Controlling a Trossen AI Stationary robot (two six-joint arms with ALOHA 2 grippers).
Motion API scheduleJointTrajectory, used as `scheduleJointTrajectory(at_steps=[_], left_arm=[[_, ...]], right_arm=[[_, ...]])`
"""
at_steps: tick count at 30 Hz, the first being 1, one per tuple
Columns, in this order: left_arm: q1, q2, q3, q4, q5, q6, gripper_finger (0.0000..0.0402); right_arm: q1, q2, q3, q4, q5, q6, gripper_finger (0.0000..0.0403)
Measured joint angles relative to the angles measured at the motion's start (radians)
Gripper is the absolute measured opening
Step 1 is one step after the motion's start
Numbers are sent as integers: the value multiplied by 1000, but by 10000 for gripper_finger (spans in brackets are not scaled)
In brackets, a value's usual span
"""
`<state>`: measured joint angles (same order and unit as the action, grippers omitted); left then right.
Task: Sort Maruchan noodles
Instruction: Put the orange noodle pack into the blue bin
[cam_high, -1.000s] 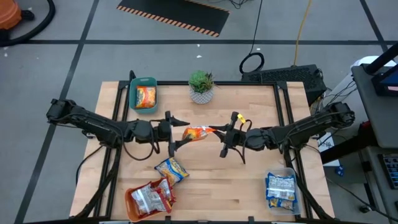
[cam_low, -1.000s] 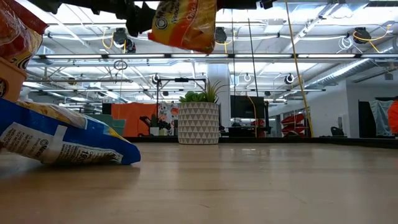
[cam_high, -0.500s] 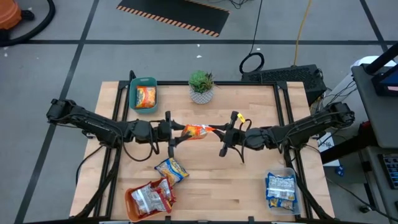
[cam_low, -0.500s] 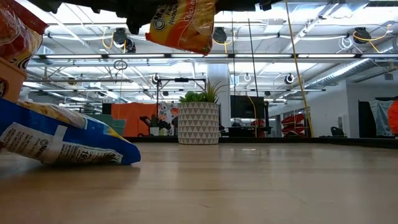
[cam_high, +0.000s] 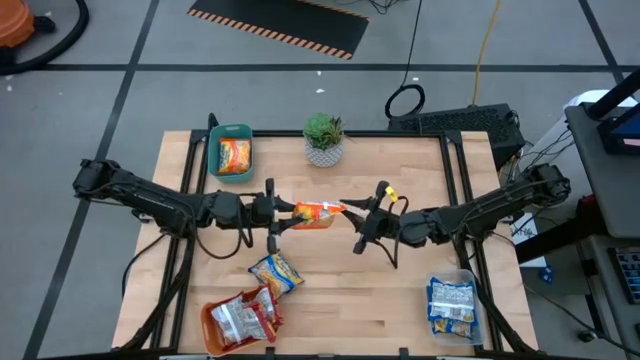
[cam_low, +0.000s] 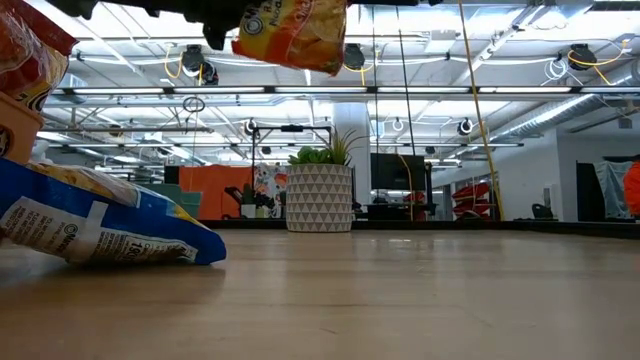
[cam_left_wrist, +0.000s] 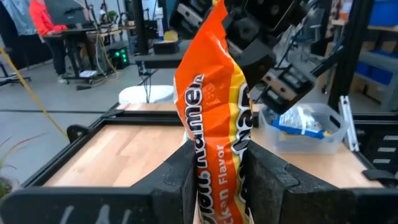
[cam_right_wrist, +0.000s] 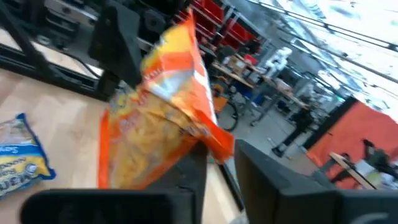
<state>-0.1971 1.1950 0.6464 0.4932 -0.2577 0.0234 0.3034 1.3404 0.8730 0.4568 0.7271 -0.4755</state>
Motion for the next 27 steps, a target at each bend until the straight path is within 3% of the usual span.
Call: scheduleJointTrajectory(at_steps=[6,11,19,27], left_arm=[[-1,-107,0,-85,5,-6,110],[10,-244,0,-209,4,-24,110],[23,-427,0,-372,-9,-58,77],[42,-517,0,-411,-137,9,72]], right_arm=[[39,-39,0,-1,158,-17,133],[90,-84,0,-4,266,-35,151],[162,-136,0,-5,268,-58,153],[190,-145,0,-5,270,-87,153]])
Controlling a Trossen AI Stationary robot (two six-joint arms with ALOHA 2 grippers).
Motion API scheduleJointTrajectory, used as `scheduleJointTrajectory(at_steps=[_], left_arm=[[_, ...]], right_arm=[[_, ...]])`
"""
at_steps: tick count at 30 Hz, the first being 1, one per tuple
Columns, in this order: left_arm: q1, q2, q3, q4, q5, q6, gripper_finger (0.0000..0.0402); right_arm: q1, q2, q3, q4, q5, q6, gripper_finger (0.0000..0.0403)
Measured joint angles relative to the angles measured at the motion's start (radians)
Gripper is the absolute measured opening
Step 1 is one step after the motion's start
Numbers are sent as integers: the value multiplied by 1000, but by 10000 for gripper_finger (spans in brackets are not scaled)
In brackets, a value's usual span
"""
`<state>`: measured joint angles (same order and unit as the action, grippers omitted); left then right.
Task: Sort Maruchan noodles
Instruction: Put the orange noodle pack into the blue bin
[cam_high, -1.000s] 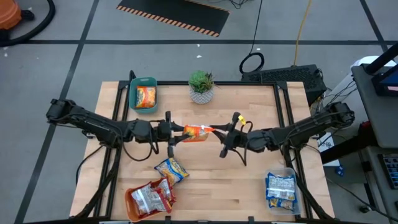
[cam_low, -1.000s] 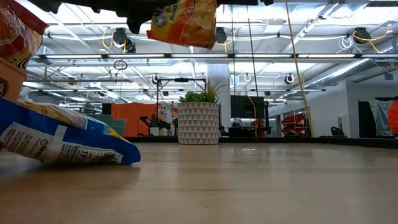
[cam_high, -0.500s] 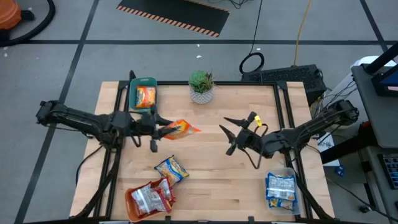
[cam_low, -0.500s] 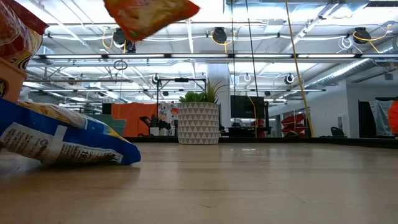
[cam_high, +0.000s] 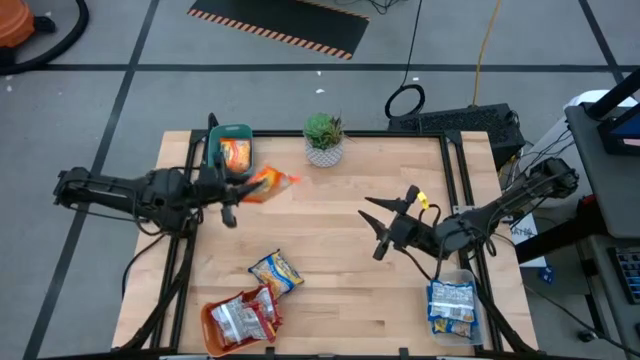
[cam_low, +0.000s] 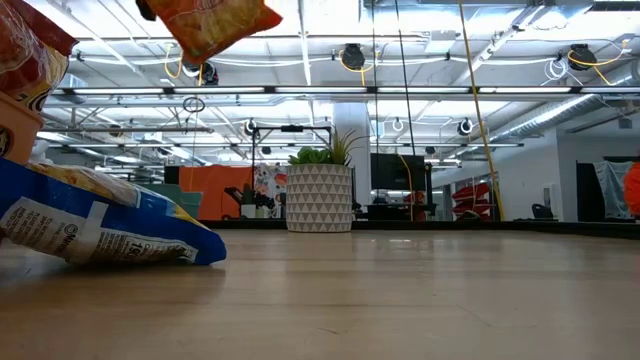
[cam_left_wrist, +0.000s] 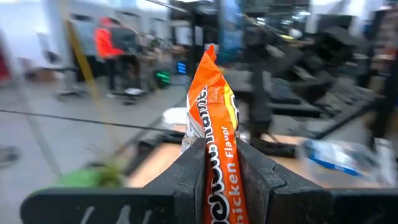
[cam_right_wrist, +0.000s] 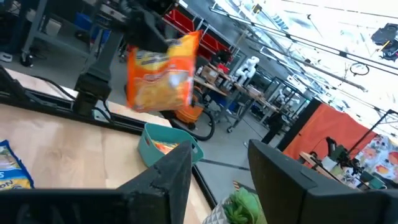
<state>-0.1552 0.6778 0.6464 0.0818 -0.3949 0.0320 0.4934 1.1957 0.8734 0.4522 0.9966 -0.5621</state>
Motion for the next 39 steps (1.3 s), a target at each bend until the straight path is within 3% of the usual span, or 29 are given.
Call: scheduleJointTrajectory(at_steps=[5,13,20,25,32,39], left_arm=[[130,-49,0,-14,-43,19,72],[463,-97,0,-148,-40,-74,72],[705,-90,-20,-182,61,-205,72],[846,-90,-112,-119,80,-327,72],[952,-89,-293,32,84,-438,72],[977,-89,-363,51,80,-455,72]], right_arm=[[0,0,0,13,-1,0,153],[0,0,0,15,-2,0,153],[0,0,0,14,-2,-3,153],[1,0,0,14,-3,-2,153],[23,0,0,10,-3,-10,153],[26,0,0,6,-3,-29,153]])
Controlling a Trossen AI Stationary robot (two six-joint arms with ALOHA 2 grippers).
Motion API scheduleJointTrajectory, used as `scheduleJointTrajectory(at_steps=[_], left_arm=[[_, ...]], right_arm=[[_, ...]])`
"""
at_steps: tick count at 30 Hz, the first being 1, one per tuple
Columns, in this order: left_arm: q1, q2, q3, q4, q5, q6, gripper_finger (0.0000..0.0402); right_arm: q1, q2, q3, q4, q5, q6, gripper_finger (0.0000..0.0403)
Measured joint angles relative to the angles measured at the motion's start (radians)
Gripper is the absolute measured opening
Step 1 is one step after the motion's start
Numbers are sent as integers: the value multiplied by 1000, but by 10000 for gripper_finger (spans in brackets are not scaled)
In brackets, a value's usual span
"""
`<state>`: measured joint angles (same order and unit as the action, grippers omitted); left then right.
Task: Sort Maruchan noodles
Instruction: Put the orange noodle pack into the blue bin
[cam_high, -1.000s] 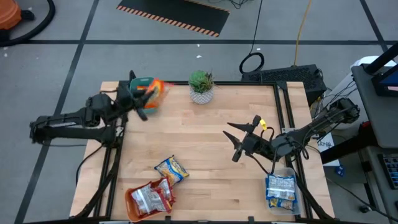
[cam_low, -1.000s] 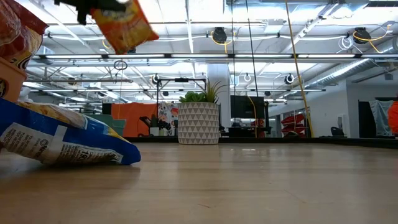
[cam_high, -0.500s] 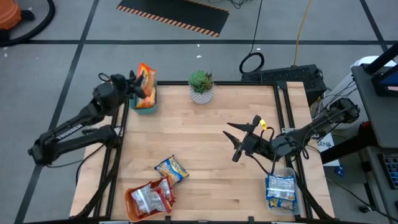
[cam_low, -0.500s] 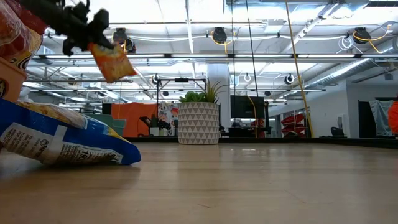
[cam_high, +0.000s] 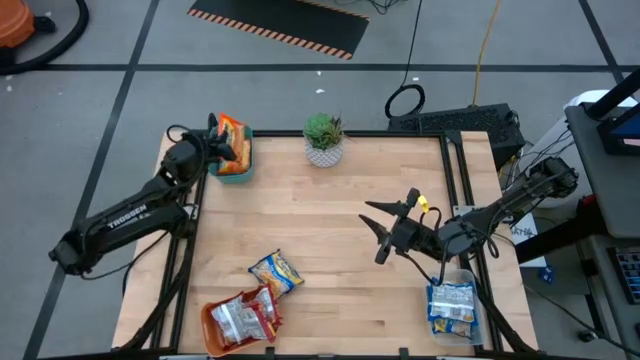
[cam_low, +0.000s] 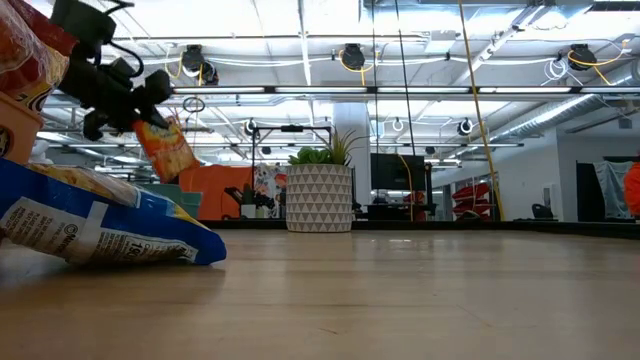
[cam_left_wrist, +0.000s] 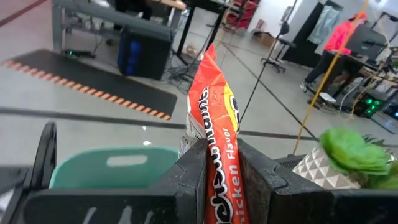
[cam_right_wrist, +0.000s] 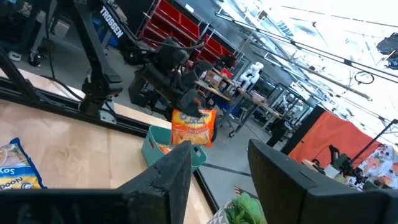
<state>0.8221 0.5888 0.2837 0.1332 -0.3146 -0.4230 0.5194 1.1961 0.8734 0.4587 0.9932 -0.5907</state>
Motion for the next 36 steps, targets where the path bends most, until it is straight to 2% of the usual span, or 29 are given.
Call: scheduleJointTrajectory(at_steps=[8,23,26,33,36], left_arm=[[6,0,-32,-59,2,-81,72],[6,0,-47,-125,33,-82,74],[6,0,-47,-124,56,-83,97],[6,0,-47,-124,56,-70,203],[6,0,-45,-128,60,-48,235]], right_arm=[[0,0,0,0,0,2,153],[0,0,0,0,0,2,153],[0,0,0,0,0,2,153],[0,0,0,0,-1,3,153],[0,0,0,0,-4,20,153]])
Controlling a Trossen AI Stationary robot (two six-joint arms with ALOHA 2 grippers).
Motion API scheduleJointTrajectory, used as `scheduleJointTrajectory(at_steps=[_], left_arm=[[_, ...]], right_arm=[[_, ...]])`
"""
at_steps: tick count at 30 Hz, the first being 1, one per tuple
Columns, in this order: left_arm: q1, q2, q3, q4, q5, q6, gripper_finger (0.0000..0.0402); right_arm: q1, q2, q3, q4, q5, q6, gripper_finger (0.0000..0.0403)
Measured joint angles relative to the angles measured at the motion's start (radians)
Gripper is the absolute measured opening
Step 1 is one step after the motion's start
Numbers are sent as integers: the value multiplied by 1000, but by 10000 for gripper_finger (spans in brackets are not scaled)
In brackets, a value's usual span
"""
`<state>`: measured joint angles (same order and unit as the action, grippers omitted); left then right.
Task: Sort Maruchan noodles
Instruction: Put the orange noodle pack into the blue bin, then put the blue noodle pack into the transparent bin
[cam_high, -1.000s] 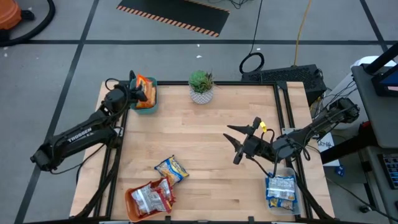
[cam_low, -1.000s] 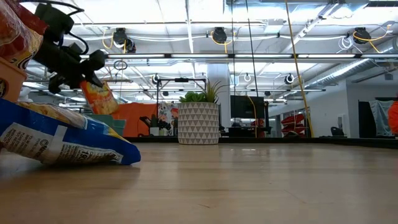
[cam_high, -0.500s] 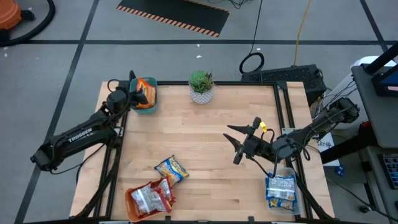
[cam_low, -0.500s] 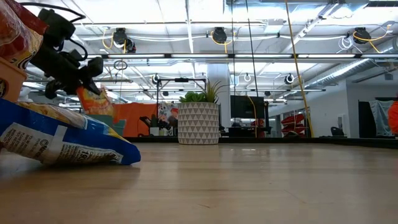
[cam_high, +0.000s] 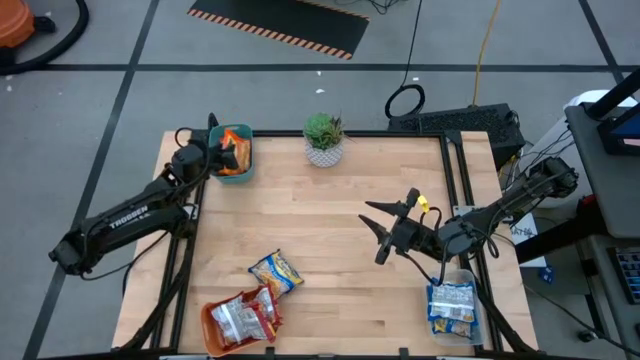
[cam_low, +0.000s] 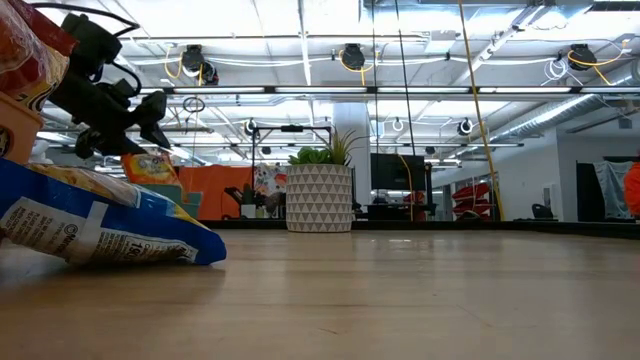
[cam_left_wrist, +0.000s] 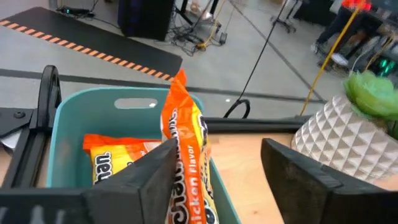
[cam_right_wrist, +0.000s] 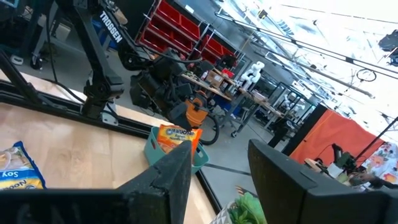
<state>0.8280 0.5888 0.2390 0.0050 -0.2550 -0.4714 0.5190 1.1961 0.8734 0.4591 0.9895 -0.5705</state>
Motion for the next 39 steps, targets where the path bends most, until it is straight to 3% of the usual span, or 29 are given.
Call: scheduleJointTrajectory(at_steps=[7,15,19,25,35,39], left_arm=[[-2,-1,92,-81,4,97,250],[-70,-1,285,-312,3,179,250],[-153,-1,320,-434,18,181,250],[-318,-1,322,-522,83,149,250],[-457,0,322,-412,72,164,250],[-487,0,322,-415,80,162,250]], right_arm=[[0,9,0,0,-1,17,153],[-15,31,-1,-1,-19,67,153],[-32,54,-1,-4,-117,132,153],[-88,107,-1,7,-289,363,153],[-198,300,175,-209,-663,835,153],[-223,424,258,-276,-777,906,153]])
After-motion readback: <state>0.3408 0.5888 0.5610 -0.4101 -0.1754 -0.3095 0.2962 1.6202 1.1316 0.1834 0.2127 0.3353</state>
